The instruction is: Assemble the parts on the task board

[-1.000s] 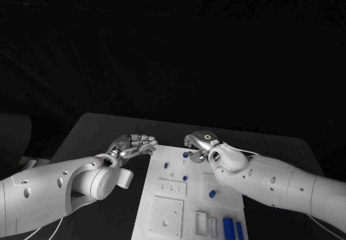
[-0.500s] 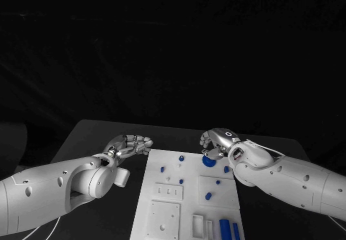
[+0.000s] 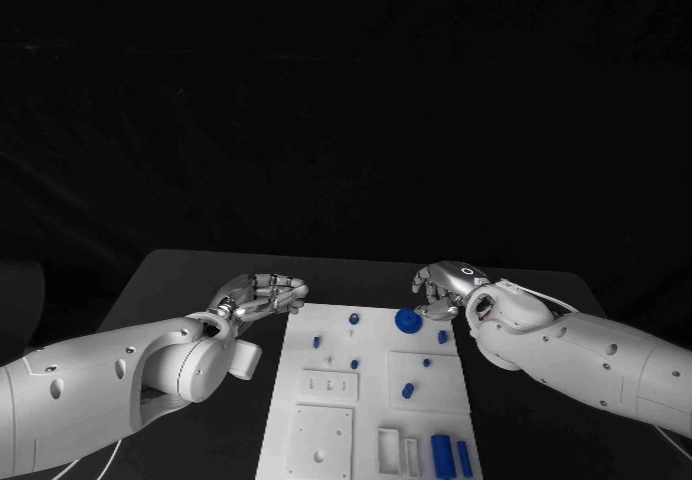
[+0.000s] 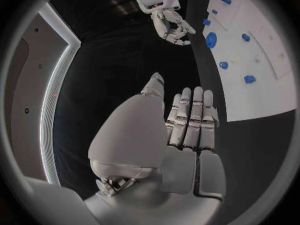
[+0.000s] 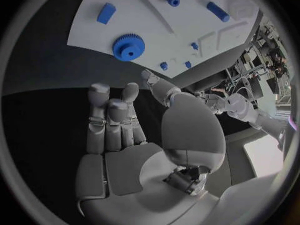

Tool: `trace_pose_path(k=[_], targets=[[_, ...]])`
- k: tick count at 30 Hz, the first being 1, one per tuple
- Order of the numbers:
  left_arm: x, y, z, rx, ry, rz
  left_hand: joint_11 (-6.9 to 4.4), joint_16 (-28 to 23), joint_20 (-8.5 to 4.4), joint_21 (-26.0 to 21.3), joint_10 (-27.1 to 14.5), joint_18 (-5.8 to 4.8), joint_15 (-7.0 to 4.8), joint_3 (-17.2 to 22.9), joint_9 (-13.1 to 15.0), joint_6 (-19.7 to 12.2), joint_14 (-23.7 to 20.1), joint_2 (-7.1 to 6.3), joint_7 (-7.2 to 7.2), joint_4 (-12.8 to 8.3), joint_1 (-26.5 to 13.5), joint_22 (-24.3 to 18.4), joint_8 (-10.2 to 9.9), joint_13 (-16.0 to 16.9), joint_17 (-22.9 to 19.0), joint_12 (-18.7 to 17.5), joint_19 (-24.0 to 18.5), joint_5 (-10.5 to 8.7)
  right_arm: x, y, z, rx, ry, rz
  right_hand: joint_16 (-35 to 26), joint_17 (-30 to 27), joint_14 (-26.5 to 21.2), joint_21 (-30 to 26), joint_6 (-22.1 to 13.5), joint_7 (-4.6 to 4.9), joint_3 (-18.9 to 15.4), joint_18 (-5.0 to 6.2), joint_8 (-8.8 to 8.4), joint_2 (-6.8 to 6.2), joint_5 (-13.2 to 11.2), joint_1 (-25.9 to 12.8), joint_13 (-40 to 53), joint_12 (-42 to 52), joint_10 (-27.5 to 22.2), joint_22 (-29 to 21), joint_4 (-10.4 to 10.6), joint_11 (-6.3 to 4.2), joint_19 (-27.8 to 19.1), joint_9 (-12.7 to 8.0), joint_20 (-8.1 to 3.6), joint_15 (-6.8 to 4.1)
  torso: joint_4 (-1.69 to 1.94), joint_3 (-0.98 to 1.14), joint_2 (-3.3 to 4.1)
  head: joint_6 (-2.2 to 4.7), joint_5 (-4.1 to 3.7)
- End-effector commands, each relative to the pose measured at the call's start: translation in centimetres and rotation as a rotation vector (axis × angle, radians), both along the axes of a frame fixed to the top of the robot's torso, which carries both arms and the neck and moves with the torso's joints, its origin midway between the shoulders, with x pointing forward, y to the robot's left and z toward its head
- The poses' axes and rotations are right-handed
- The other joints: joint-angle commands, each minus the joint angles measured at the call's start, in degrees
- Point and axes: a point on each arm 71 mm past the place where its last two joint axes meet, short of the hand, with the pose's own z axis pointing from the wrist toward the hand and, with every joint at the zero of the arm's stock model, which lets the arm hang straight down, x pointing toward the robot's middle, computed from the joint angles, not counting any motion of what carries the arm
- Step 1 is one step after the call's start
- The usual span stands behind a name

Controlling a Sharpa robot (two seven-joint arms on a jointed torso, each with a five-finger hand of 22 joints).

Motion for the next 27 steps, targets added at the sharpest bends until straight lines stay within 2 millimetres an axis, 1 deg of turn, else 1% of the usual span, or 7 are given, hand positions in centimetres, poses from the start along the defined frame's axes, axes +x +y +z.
trace_pose_path(k=[1, 4, 7, 11, 16, 21, 27], targets=[[-0.1, -0.4, 0.0, -0.016, -0.002, -0.028, -0.07, 0.2, 0.1, -0.2, 0.2, 1.06, -0.04, -0.4, -0.1, 0.4, 0.2, 0.19, -0.16, -0.1, 0.1, 1.1, 0.1, -0.1, 0.0, 0.0, 0.2, -0.33, 0.0, 0.2, -1.0, -0.005, 0.052, 0.007, 1.5, 1.2, 0.4, 1.3, -0.8, 0.53, -1.0, 2.88, -0.73, -0.21, 0.4, -0.9, 6.6, 7.5, -1.7, 1.4, -0.1, 0.39, 0.6, -0.3, -0.31, 0.18, 0.01, 0.11, 0.03, -0.05, -0.24], [-0.1, -0.4, 0.0, -0.015, -0.001, -0.026, -0.09, 0.2, 0.1, -0.2, 0.2, 1.06, -0.04, -0.4, -0.1, 0.4, 0.2, 0.19, -0.17, -0.1, 0.1, 1.1, 0.0, -0.1, 0.0, -0.1, 0.2, -0.33, 0.0, 0.5, -2.1, -0.044, 0.046, 0.02, 3.1, 3.1, -0.2, 2.9, -1.6, 0.96, -1.6, 2.88, -1.62, -0.01, 1.0, -1.3, 12.8, 15.1, -3.6, 1.4, -0.2, 1.03, 0.6, -0.9, -0.45, 1.03, 0.02, 0.0, 0.08, -0.07, -0.26], [0.0, -0.4, -0.1, -0.014, 0.001, -0.026, -0.11, 0.2, 0.11, -0.2, 0.2, 1.05, -0.05, -0.4, -0.1, 0.4, 0.2, 0.17, -0.19, -0.1, 0.1, 1.1, 0.0, -0.1, 0.0, -0.1, 0.2, -0.35, 0.0, 0.5, -3.2, -0.033, 0.071, 0.011, 3.8, 4.4, -0.5, 4.2, -1.6, 1.28, -1.5, 2.88, -1.8, -0.12, 0.9, -1.3, 15.0, 18.4, -4.1, 1.4, -0.2, 1.24, 0.4, -1.0, -0.72, 1.03, -0.01, 0.04, 0.07, -0.13, -0.3], [-0.1, -0.4, -0.1, -0.014, 0.002, -0.026, -0.13, 0.2, 0.12, -0.2, 0.2, 1.03, -0.05, -0.5, -0.1, 0.4, 0.2, 0.17, -0.22, -0.1, 0.1, 1.1, 0.0, -0.1, 0.0, -0.2, 0.1, -0.36, -0.1, 0.6, -4.0, -0.037, 0.086, 0.01, 4.0, 5.0, -0.7, 4.9, -1.8, 1.42, -1.3, 2.88, -1.98, 0.11, 1.1, -1.3, 15.8, 19.8, -4.3, 1.4, -0.1, 1.35, 0.3, -1.2, -0.89, 1.07, 0.05, -0.02, 0.13, -0.22, -0.32], [-0.1, -0.4, -0.1, -0.015, 0.003, -0.027, -0.14, 0.2, 0.12, -0.3, 0.1, 1.02, -0.05, -0.5, -0.1, 0.3, 0.2, 0.17, -0.23, -0.1, 0.1, 1.1, 0.0, -0.2, 0.0, -0.2, 0.1, -0.37, -0.1, 0.8, -4.6, -0.036, 0.091, 0.01, 4.2, 5.5, -0.7, 5.4, -1.7, 1.45, -1.2, 2.88, -1.99, 0.34, 1.2, -1.2, 16.1, 20.5, -4.5, 1.4, 0.0, 1.38, 0.2, -1.2, -0.98, 1.11, 0.25, 0.03, 0.31, -0.34, -0.17], [-0.2, -0.4, -0.1, -0.017, 0.004, -0.031, -0.07, 0.2, 0.11, -0.3, 0.1, 1.0, -0.05, -0.5, -0.1, 0.3, 0.2, 0.15, -0.19, -0.1, 0.1, 1.1, -0.1, -0.2, 0.0, -0.3, 0.1, -0.38, 0.0, 0.7, -4.7, -0.036, 0.085, 0.002, 4.2, 5.7, -0.8, 5.7, -1.6, 1.44, -0.8, 2.88, -1.97, 0.54, 1.1, -1.0, 16.2, 20.8, -4.7, 1.4, 0.0, 1.37, 0.0, -1.2, -1.03, 1.1, 0.44, 0.19, 0.57, -0.41, -0.27], [-0.2, -0.3, -0.1, -0.015, 0.005, -0.03, -0.05, 0.2, 0.11, -0.3, 0.1, 0.99, -0.04, -0.5, -0.2, 0.3, 0.2, 0.17, -0.17, -0.1, 0.1, 1.1, -0.1, -0.2, 0.0, -0.3, 0.0, -0.38, 0.0, 0.6, -4.6, -0.033, 0.08, 0.0, 4.2, 6.0, -0.8, 6.0, -1.5, 1.45, -0.3, 2.88, -2.0, 0.74, 0.8, -0.9, 16.1, 21.0, -4.8, 1.3, 0.1, 1.38, -0.1, -1.2, -1.05, 1.11, 0.31, 0.16, 0.42, -0.69, -0.05]])
